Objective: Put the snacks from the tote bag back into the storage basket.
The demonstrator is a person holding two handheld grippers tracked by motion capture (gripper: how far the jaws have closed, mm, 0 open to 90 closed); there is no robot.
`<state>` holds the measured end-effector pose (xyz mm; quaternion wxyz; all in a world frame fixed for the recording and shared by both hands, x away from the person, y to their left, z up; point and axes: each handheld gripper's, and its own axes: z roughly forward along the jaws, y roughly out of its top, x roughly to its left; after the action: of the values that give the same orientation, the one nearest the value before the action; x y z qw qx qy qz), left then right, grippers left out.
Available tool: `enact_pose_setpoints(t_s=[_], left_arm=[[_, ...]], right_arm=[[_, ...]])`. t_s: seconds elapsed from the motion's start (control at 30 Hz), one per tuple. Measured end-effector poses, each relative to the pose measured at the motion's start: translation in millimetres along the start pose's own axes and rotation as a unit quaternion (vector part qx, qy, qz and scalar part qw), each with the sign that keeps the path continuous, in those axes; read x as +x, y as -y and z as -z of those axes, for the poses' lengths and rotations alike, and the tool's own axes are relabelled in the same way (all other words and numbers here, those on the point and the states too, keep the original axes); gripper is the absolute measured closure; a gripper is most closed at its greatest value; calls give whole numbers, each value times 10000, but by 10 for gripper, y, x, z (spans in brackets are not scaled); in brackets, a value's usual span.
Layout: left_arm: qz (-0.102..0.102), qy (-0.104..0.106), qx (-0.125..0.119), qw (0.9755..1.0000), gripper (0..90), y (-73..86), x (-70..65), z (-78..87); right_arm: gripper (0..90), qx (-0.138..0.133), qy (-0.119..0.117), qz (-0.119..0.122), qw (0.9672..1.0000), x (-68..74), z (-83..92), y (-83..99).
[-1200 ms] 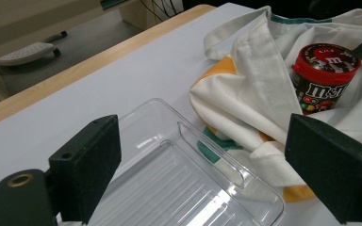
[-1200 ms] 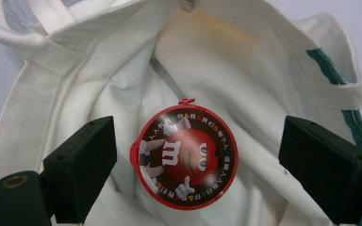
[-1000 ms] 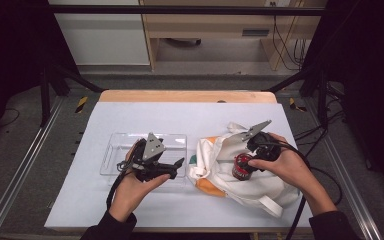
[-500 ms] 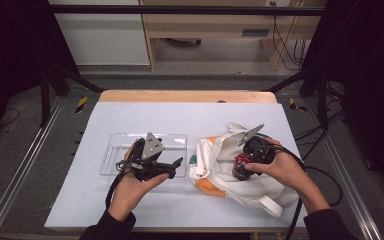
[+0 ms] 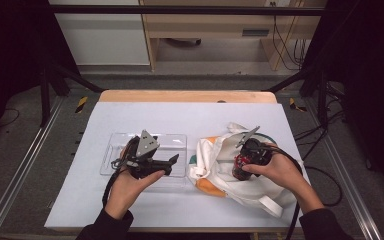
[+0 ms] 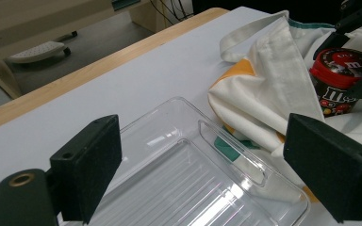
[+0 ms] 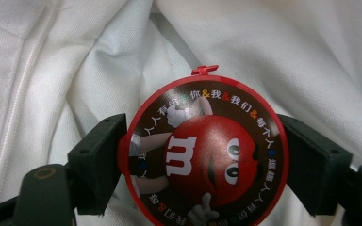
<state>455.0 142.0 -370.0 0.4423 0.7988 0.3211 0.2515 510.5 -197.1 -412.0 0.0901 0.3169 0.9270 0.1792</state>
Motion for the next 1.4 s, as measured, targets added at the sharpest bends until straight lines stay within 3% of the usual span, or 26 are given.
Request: enact_pose_setpoints(t_s=[0.27, 0.63, 1.07, 1.4], left_arm=[[28, -44, -11, 10000, 121, -1, 53, 27], [226, -122, -27, 9997, 116, 40, 201, 51], [417, -278, 26, 9987, 103, 107, 385, 76], [568, -380, 53, 9977, 88, 159, 505, 97]], right_arm=[[238, 71, 192, -4, 9998, 31, 22, -25], [239, -382, 320, -120, 9987, 34, 400, -14], [239, -434, 545, -168, 9974, 137, 745, -114], [239, -502, 570, -104, 9971, 202, 848, -289]])
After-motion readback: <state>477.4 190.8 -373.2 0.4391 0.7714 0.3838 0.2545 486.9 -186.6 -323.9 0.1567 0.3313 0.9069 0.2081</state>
